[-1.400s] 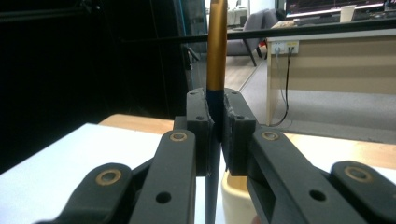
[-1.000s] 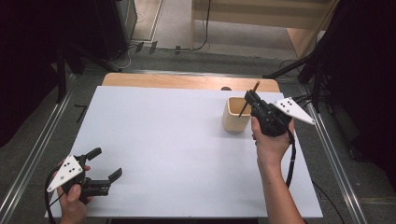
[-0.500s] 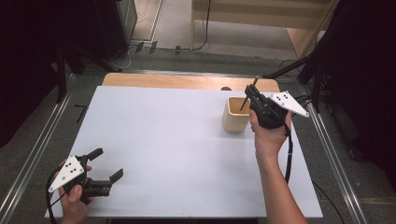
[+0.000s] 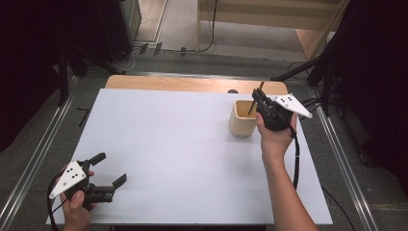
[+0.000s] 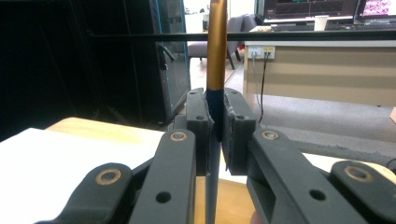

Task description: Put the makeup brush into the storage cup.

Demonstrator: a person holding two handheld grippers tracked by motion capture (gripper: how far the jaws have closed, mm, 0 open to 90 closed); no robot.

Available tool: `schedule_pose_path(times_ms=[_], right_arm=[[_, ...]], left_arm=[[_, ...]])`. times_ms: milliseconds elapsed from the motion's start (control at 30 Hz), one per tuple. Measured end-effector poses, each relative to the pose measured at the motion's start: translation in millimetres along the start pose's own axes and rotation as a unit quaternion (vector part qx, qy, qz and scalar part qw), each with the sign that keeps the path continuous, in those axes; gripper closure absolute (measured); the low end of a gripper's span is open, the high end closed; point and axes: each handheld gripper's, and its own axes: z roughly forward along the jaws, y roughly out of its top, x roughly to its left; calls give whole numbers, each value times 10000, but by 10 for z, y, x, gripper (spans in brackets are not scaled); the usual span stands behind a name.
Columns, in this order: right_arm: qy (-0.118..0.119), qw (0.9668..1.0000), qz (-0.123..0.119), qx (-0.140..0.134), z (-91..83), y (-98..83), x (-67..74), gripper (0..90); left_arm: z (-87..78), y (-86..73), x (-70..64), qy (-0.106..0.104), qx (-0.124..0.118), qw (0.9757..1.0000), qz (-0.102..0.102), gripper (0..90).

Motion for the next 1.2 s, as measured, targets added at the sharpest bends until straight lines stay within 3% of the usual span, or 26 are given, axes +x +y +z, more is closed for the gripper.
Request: schedule_pose_path(times_ms=[1033,1067,1100,1133,1167,1200], right_arm=[[-309,9968,29,733,181,-502,-102,826],[-312,9969,101,713,169,-492,-110,780],[-273,9973,260,630,131,-456,-122,629],[-273,9973,260,630,131,-456,-122,629],[-279,9974,304,586,106,-434,-127,536],[-285,9976,325,541,82,-413,-133,498]], left_arm=[[21,-10,5,-3,53,10000,-66,0],[18,-9,5,-3,48,10000,-75,0],[16,-8,6,-2,46,10000,-71,0],[14,-7,6,-4,38,10000,-77,0],[12,-7,6,-3,27,10000,-76,0],[9,-7,7,1,33,10000,-76,0]])
